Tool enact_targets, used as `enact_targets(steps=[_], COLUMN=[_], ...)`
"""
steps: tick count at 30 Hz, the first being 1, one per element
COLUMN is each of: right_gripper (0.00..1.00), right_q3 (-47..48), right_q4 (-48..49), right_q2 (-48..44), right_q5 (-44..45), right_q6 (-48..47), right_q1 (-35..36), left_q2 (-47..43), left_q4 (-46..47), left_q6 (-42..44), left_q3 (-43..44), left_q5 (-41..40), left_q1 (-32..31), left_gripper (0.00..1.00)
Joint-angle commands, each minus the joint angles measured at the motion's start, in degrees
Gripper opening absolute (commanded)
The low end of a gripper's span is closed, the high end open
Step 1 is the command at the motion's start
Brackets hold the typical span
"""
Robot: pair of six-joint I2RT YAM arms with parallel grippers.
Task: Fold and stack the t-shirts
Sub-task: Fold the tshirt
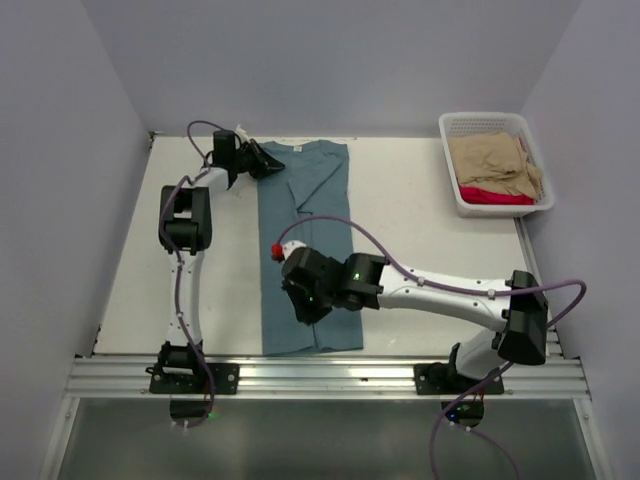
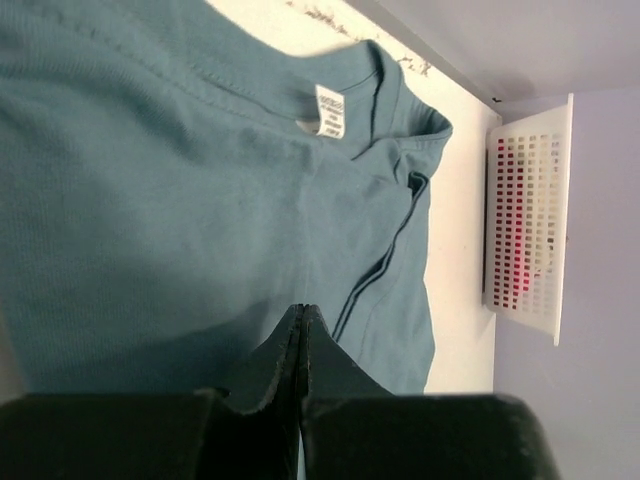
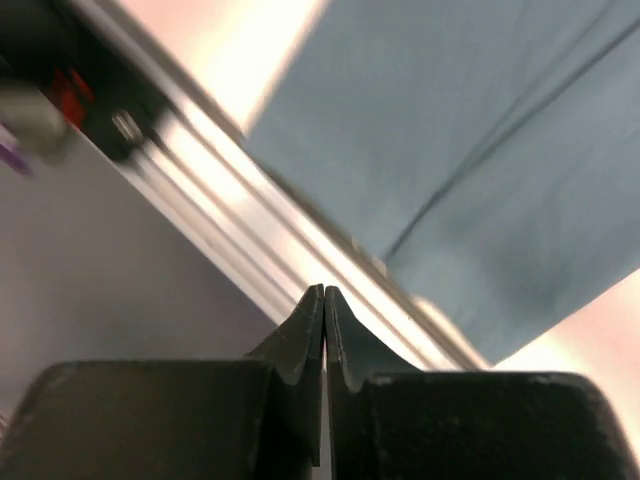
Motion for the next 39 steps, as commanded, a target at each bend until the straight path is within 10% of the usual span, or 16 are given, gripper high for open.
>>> enact_targets(steps=[1,5,10,12,14,21,29,39], right_gripper=[0.19,0.44,0.47,0.4,0.0,0.0,0.0,0.0], right_q3=[8.4,16.1,22.7,19.4,16.7,8.2,4.6,3.2], right_q4=[-2.3,-2.7,-5.2,-3.6,-1.1,1.4,2.6,2.8], right_q2=[-0.5,5.8,9.2,7.1,5.5,3.0,1.1,0.4], right_q5=[6.0,11.1,14.9,16.6,17.7,18.3,17.4,17.3], right_q6=[-6.8,-11.1,-12.0,-11.3,-9.5,-6.8,-5.8,-5.9], right_q1=[-9.4,-19.1,-22.3,-22.6,-23.5,-25.2,-25.9,-26.6], left_q2=[-6.8,-11.2,-12.5,-12.7,-13.9,-14.5,-14.8,-16.9], left_q4=[0.3,-0.1,-7.4,-10.4,-10.5,-12.4,-7.8,-9.1], left_q6=[1.4,3.5,6.7,7.9,8.3,9.4,6.5,6.3], left_q3=[0.6,-3.3,-3.8,-4.6,-6.3,-10.3,-14.5,-15.1], left_q5=[-0.9,-2.6,-4.7,-6.6,-7.2,-10.5,-10.9,-14.7], left_q1=[0.4,0.4,-0.4,-0.9,-1.6,-4.4,-4.8,-4.8], left_gripper=[0.0,0.07,0.06,0.04,0.0,0.0,0.3,0.38])
